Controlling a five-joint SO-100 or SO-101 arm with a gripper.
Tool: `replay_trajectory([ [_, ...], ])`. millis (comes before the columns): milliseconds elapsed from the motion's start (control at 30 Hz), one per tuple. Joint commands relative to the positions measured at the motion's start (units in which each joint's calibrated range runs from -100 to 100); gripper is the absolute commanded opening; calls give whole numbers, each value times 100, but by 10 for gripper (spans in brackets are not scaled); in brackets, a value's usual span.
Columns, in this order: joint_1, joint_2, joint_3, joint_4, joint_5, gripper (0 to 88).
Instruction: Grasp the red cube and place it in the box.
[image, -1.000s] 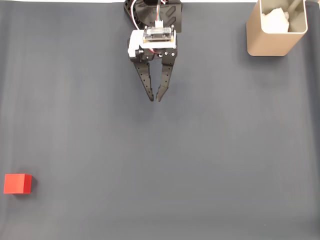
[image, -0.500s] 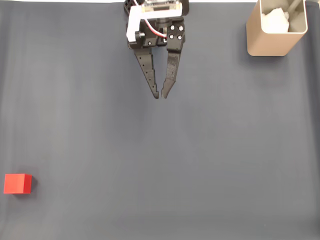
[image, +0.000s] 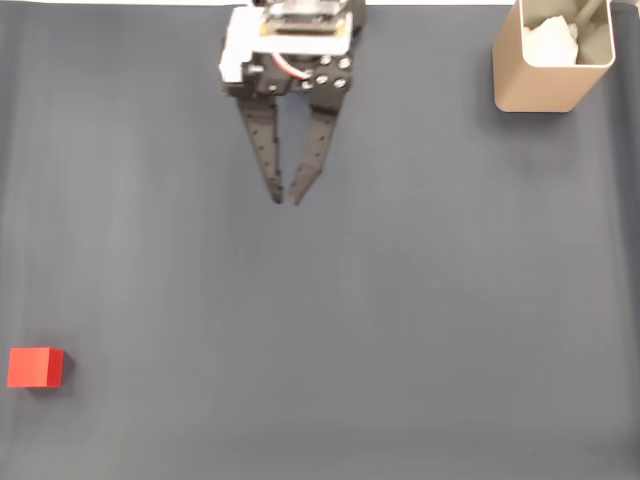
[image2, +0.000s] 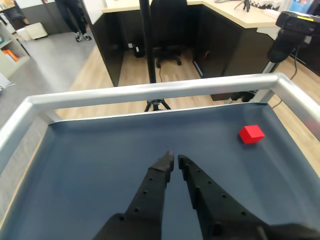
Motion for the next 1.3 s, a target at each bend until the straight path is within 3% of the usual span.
replay_trajectory([
  [0, 325, 570, -898, 224, 63, 8],
  [567, 2222, 3681, -4147, 609, 352, 3],
  [1267, 3308, 6705, -7304, 1068, 601, 30],
])
